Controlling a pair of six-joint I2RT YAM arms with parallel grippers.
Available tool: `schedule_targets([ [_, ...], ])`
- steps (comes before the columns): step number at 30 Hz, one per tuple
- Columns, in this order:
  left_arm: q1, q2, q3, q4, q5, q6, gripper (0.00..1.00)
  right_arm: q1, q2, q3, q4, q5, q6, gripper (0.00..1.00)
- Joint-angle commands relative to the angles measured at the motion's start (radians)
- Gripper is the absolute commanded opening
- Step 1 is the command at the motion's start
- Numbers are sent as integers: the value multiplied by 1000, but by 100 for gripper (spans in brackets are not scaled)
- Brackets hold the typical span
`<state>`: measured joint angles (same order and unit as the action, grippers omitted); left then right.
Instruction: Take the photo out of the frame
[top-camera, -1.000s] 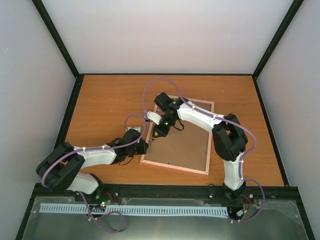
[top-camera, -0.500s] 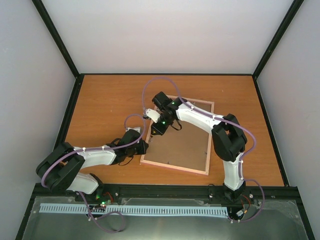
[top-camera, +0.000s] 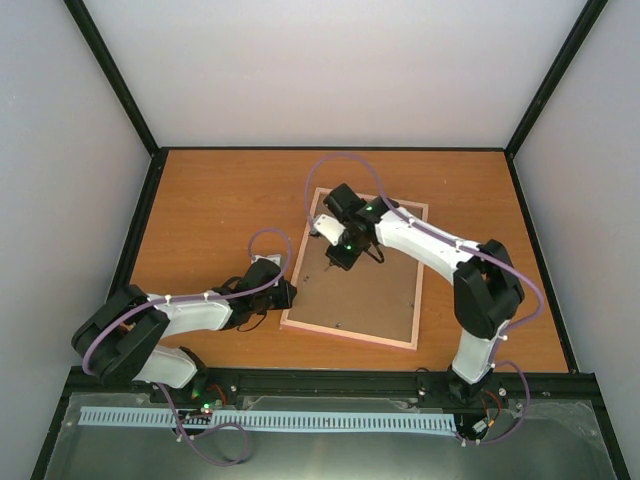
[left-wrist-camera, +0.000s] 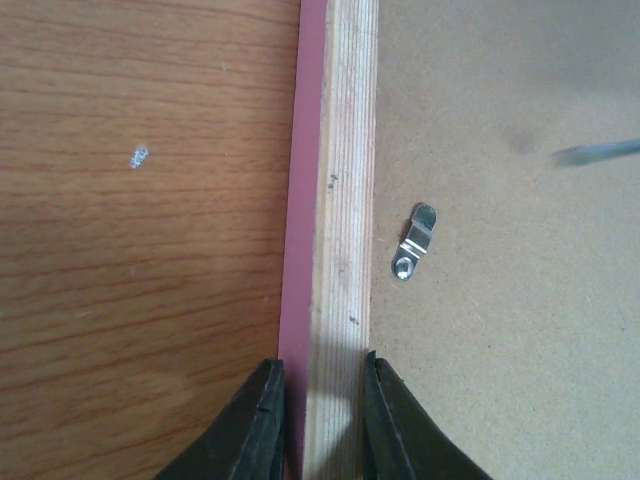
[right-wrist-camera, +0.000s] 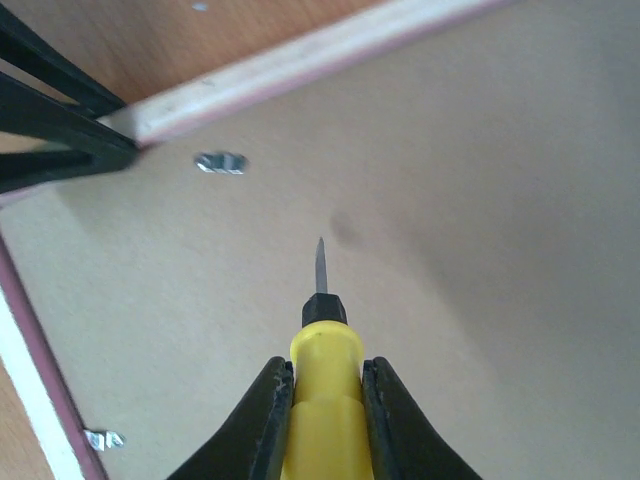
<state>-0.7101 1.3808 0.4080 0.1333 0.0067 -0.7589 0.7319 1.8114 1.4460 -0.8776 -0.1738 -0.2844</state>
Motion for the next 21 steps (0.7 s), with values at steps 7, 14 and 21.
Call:
schedule_targets([
  [7, -4, -60, -31, -121, 30, -30, 1, -90, -170, -63, -21, 24, -38, 3],
  [14, -51, -218, -109, -207, 109, -133, 1, -162, -268, -105, 16, 5, -70, 3],
  [21, -68, -347, 40, -529, 6, -182, 45, -200, -301, -127, 49, -80, -70, 3],
])
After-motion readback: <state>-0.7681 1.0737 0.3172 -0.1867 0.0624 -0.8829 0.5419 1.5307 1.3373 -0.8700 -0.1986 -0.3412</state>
